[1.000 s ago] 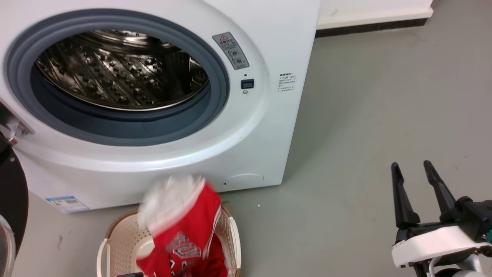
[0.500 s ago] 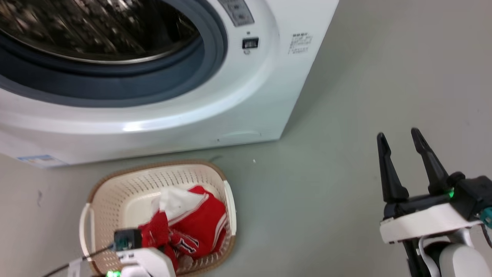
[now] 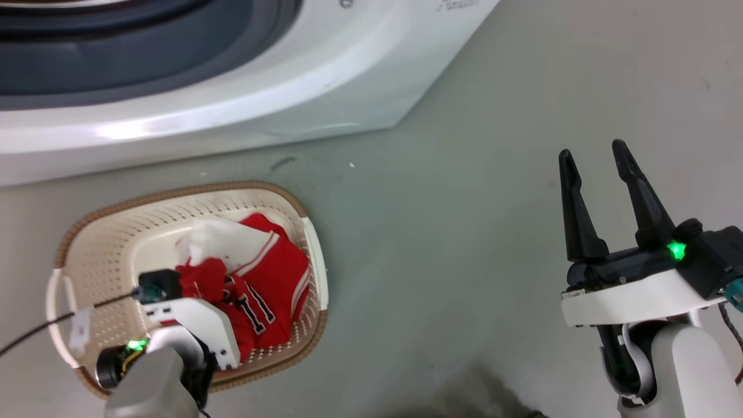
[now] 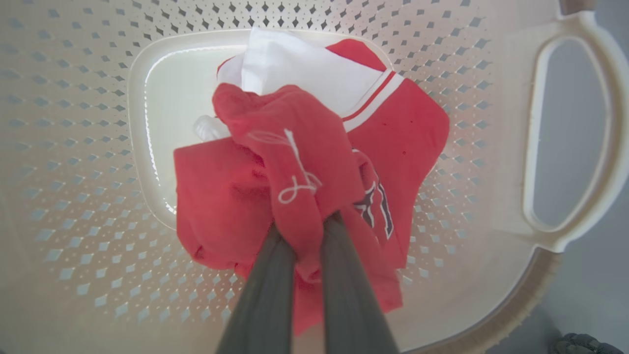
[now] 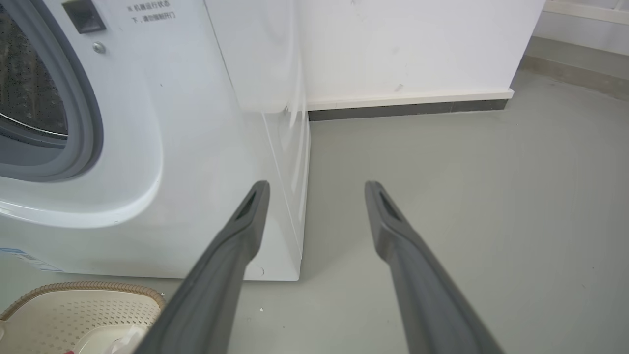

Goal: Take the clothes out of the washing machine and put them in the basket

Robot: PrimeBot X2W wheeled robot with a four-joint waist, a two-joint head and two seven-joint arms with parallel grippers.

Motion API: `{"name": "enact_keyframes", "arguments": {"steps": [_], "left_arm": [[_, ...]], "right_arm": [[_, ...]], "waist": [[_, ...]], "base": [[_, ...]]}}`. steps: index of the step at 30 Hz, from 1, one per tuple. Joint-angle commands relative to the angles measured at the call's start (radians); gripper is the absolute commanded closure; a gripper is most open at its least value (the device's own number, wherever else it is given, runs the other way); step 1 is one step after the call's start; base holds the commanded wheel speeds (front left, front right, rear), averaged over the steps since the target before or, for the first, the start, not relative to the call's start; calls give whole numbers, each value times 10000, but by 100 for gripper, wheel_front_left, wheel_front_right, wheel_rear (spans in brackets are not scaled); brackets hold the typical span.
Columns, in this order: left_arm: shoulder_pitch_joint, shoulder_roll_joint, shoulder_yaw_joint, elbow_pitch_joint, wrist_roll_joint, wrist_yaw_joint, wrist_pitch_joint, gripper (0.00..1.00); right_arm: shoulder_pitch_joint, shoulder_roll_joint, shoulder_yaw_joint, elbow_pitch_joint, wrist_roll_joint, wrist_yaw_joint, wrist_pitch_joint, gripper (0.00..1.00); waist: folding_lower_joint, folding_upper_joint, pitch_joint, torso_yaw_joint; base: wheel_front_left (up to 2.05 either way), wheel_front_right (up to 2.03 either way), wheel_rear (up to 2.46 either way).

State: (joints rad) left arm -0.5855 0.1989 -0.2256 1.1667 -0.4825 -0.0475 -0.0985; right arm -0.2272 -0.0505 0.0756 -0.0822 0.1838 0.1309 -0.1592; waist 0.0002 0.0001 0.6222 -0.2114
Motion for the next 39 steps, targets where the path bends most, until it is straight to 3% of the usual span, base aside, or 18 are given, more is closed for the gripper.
{"name": "enact_keyframes", "arguments": {"steps": [1,7,8,11,12,13,30,35,39], "left_arm": [[-264,86,3,189,-55,-14,74,100],[-801,79,178,780,-342,-204,228,100],[-829,92,222,826,-417,-233,230,96],[-822,21,292,956,-557,-194,187,41],[-773,-12,294,992,-600,-223,209,41],[-701,-38,327,1025,-652,-251,178,0],[376,-379,21,918,-427,-280,-1596,0],[702,-405,168,214,-378,-189,-1676,0],[1352,-350,476,-1282,-65,38,-1681,0]], "right_arm": [[-191,7,42,79,32,-3,-98,0],[-471,4,151,388,151,-3,-353,0],[-499,4,157,434,163,-3,-383,0],[-587,6,163,572,179,-3,-466,0],[-610,4,172,628,188,-3,-489,0],[-620,4,179,689,172,-3,-513,0],[365,3,-60,980,-285,-3,-88,0],[773,3,-309,864,-409,-3,121,0],[1156,3,-539,647,-538,-3,357,0]], "waist": [[-2,-1,512,-288],[-2,-1,851,-449],[-2,-1,868,-459],[-2,-1,807,-441],[-2,-1,742,-425],[-2,-1,650,-400],[-2,-1,-2495,522],[-2,-1,-3192,740],[-2,-1,-3765,926]], "base": [[0,0,0],[0,0,0],[0,0,0],[0,0,0],[0,0,0],[0,0,0],[0,0,0],[0,0,0],[0,0,0]]}}
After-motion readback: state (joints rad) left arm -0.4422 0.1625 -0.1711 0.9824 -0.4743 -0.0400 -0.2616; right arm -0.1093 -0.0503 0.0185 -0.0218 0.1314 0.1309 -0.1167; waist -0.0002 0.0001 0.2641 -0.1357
